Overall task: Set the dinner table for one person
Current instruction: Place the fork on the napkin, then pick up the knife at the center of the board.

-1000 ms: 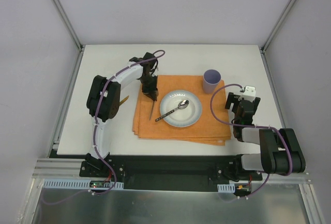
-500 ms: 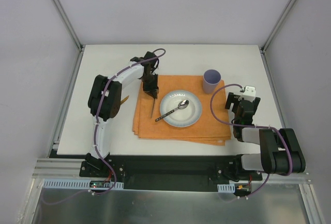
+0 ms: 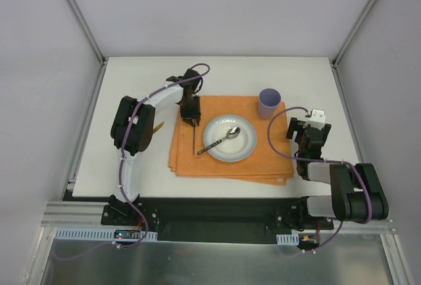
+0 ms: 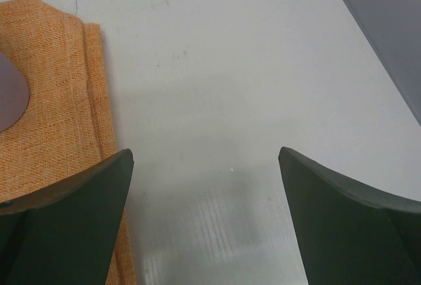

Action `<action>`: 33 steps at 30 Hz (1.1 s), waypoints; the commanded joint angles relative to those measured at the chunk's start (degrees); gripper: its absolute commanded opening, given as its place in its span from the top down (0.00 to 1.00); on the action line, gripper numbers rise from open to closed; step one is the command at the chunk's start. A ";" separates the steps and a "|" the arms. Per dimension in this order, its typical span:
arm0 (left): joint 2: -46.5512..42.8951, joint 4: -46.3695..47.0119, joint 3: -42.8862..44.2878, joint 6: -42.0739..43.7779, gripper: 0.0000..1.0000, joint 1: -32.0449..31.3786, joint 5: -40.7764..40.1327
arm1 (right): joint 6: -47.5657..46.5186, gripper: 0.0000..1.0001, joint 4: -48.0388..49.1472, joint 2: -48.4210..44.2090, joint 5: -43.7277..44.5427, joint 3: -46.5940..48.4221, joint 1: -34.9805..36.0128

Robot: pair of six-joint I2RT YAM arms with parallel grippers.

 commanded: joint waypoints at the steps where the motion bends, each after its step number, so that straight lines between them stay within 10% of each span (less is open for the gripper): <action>1: -2.68 -1.03 -1.12 0.51 0.57 0.14 -4.03 | 0.11 0.04 3.44 -0.66 0.77 0.16 -0.01; 6: -3.73 -0.94 -1.21 1.38 0.25 0.14 -4.46 | 0.11 0.04 3.44 -0.75 0.77 0.16 -0.01; 17: -21.20 -0.06 -0.86 12.88 0.25 1.54 -12.45 | 0.11 0.04 3.53 -0.75 0.77 0.16 -0.01; 26: -34.31 -0.32 -11.65 61.53 0.24 10.95 2.04 | 0.11 0.04 3.44 -0.75 0.77 0.16 -0.01; 33: -37.31 -4.02 -20.53 73.18 0.07 15.25 5.81 | 0.11 0.04 3.53 -0.75 0.77 0.16 -0.10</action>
